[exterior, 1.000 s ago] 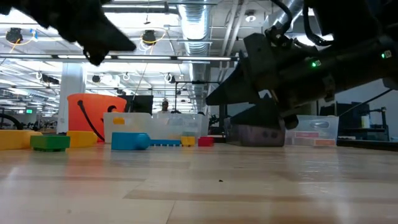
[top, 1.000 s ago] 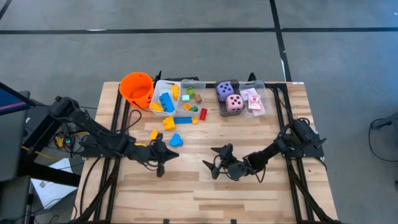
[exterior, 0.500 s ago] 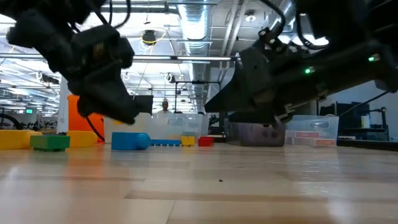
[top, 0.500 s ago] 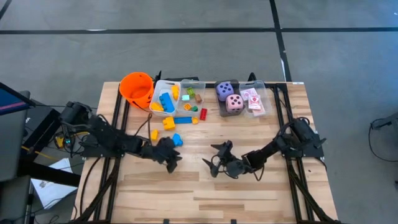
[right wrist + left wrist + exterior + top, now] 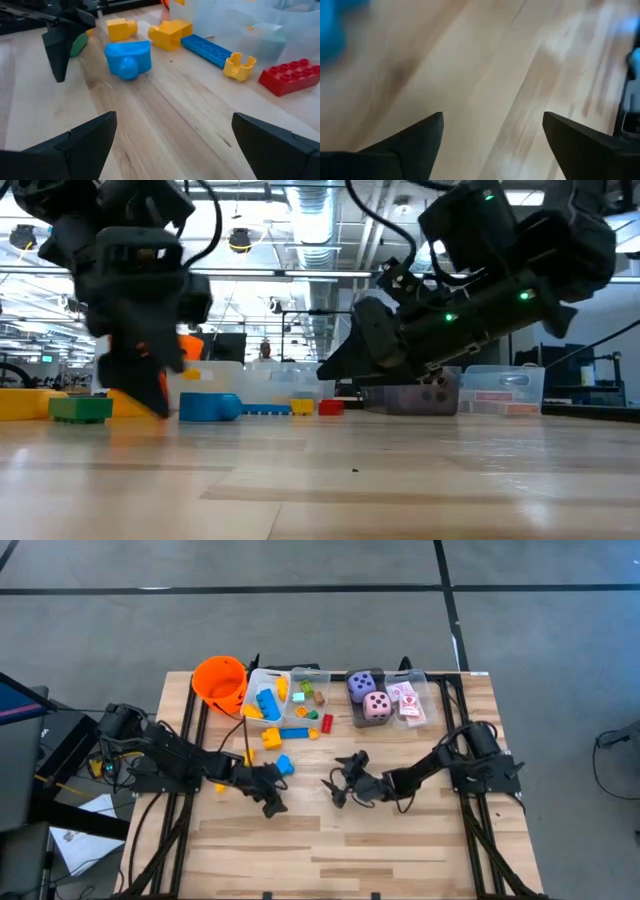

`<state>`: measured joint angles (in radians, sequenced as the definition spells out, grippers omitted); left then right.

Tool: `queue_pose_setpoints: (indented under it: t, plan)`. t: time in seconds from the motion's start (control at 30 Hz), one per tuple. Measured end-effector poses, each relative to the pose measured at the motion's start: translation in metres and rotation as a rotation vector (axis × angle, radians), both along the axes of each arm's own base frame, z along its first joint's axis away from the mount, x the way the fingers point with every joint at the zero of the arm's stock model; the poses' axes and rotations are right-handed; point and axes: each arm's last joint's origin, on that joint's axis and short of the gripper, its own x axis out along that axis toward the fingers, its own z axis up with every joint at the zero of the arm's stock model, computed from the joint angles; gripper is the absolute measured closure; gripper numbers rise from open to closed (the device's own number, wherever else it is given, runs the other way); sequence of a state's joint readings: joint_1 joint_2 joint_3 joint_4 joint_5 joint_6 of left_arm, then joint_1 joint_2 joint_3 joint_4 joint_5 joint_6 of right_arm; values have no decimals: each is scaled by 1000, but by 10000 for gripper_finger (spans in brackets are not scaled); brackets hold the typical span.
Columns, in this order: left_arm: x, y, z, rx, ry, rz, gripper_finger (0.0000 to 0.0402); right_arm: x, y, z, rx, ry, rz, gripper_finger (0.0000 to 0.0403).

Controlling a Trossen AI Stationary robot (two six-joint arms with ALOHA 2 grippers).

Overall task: Pick & Place Toys
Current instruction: Put the large blue game piece into the white bin

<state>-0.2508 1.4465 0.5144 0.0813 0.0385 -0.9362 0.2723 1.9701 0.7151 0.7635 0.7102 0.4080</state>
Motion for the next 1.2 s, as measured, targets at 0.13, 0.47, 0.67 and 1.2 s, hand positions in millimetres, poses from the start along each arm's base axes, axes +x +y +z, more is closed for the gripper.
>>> queue_pose_setpoints:
  t: [0.13, 0.47, 0.67, 1.2]
  plan:
    - [-6, 0, -4, -73, 114, 30, 67, 2, -5, 0, 24, 7, 27, 15]
    - [-7, 12, -6, -104, 164, 67, 89, 1, -1, 0, 27, 7, 45, 15]
    - [-7, 22, -7, -192, 198, 52, 103, 1, 0, 0, 28, 7, 49, 15]
    - [-8, 46, -2, -466, 225, -16, 112, 0, 4, 0, 29, 7, 61, 15]
